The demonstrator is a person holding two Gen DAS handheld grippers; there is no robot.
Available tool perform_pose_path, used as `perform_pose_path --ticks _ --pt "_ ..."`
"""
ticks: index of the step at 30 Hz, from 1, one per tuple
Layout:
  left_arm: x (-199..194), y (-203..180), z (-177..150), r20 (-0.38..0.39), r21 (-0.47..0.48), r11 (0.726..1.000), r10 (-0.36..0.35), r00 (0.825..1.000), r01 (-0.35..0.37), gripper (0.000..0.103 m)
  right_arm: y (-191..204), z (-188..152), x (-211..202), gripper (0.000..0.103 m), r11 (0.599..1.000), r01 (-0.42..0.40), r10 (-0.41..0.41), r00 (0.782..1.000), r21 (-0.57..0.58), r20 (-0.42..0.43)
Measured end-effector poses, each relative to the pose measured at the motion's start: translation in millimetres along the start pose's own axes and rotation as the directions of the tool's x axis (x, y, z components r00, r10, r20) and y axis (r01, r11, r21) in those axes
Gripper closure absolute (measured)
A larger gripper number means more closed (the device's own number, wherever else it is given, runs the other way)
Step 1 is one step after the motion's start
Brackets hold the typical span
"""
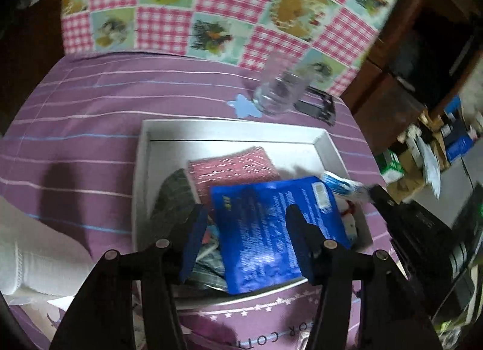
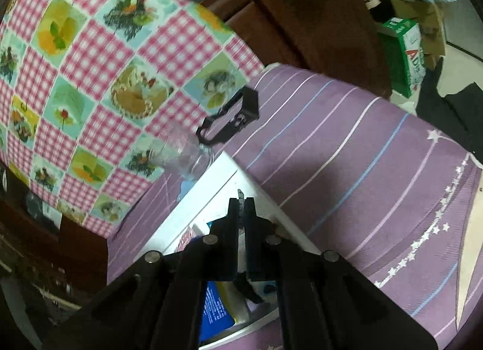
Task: Organize soft objects
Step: 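Lower the blue bag into the white box with both tools, then open both tools and release the blue bag onto the box contents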
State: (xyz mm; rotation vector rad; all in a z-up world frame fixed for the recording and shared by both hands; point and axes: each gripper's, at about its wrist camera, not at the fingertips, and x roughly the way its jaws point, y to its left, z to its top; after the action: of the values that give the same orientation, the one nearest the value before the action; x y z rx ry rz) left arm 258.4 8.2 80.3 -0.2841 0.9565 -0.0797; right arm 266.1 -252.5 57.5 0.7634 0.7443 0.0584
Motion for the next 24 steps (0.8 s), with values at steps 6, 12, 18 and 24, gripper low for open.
perform_pose_path --ticks 6,12,18,24 --pt "0.7 -18.3 -4.9 0.014 0.096 0.994 0.048 0.999 -0.049 0.049 5.9 -5.1 9.4 0.099 0.997 -0.061 0.058 0.996 -0.038 -0.070" --pt "4.7 -16.4 -5.3 0.012 0.105 0.990 0.094 0.995 -0.095 0.049 6.6 -7.3 17.4 0.098 0.993 -0.099 0.090 0.986 -0.057 -0.139" --pt "3.0 -14.3 -4.8 0.017 0.103 0.990 0.092 0.996 -0.093 0.049 3.0 -9.6 22.6 0.084 0.997 -0.073 0.067 0.985 -0.032 -0.161" --pt "2.0 -13.6 -3.7 0.014 0.104 0.990 0.091 0.996 -0.092 0.049 1.6 -3.4 7.3 0.063 0.995 -0.097 0.092 0.990 -0.039 -0.105"
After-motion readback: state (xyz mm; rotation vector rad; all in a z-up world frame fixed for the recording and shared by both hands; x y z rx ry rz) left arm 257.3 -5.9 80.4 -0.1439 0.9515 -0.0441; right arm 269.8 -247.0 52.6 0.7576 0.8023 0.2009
